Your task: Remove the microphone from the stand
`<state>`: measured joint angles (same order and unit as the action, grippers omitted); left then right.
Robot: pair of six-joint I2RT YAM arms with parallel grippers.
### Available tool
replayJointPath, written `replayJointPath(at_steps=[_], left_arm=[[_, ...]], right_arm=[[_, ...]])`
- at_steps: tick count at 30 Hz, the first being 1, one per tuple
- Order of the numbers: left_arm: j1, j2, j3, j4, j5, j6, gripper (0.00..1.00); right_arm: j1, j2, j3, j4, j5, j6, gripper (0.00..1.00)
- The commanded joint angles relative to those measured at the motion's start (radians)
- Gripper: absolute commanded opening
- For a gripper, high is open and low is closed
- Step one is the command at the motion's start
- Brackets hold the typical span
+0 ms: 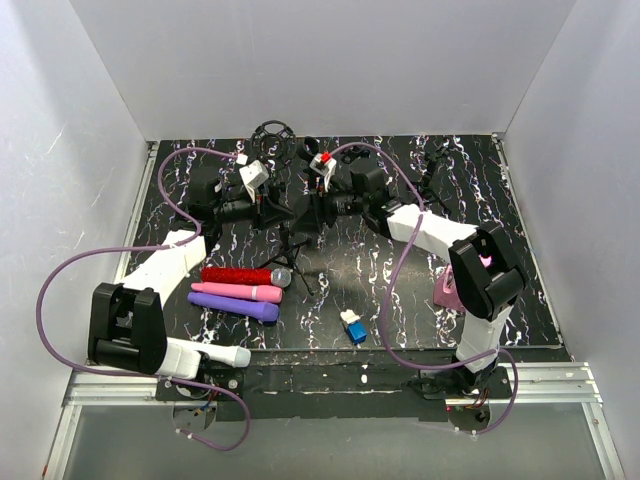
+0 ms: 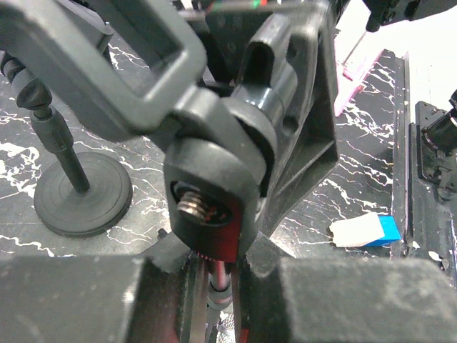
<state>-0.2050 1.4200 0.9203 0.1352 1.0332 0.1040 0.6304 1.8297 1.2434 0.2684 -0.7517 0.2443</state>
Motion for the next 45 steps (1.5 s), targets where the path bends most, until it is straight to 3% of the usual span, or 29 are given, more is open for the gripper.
replayJointPath(at_steps=[1, 9, 16, 21, 28, 35, 38, 43, 45], left_arm=[[-0.005, 0.026, 0.025, -0.069, -0.010, -0.013, 0.00], [-0.005, 0.037, 0.035, -0.078, -0.005, -0.009, 0.00], [-0.005, 0.043, 0.032, -0.077, -0.001, -0.009, 0.00], [-0.005, 0.048, 0.035, -0.069, -0.005, -0.012, 0.00], [-0.005, 0.034, 0.032, -0.068, -0.010, -0.013, 0.00], [-0.004, -0.024, 0.046, -0.081, -0.038, 0.042, 0.01], [-0.005, -0.061, 0.045, -0.114, -0.058, 0.097, 0.13], [-0.004, -0.179, -0.015, -0.323, -0.111, 0.334, 0.64], [0.001, -0.260, -0.047, -0.403, -0.166, 0.440, 0.68]], right_arm=[[0.002, -0.012, 0.057, 0.077, 0.004, 0.095, 0.67], [0.002, 0.014, -0.015, -0.080, 0.117, -0.089, 0.63], [0.009, -0.021, -0.079, -0.098, 0.138, -0.191, 0.62], [0.012, -0.024, -0.075, -0.104, 0.186, -0.207, 0.63], [0.011, -0.060, -0.018, -0.025, 0.025, -0.136, 0.69], [-0.004, -0.113, -0.039, -0.081, 0.040, -0.135, 0.69], [-0.027, -0.184, -0.090, -0.129, 0.057, -0.172, 0.69], [-0.084, -0.320, -0.165, -0.256, 0.067, -0.240, 0.71], [-0.103, -0.390, -0.170, -0.351, 0.068, -0.287, 0.72]])
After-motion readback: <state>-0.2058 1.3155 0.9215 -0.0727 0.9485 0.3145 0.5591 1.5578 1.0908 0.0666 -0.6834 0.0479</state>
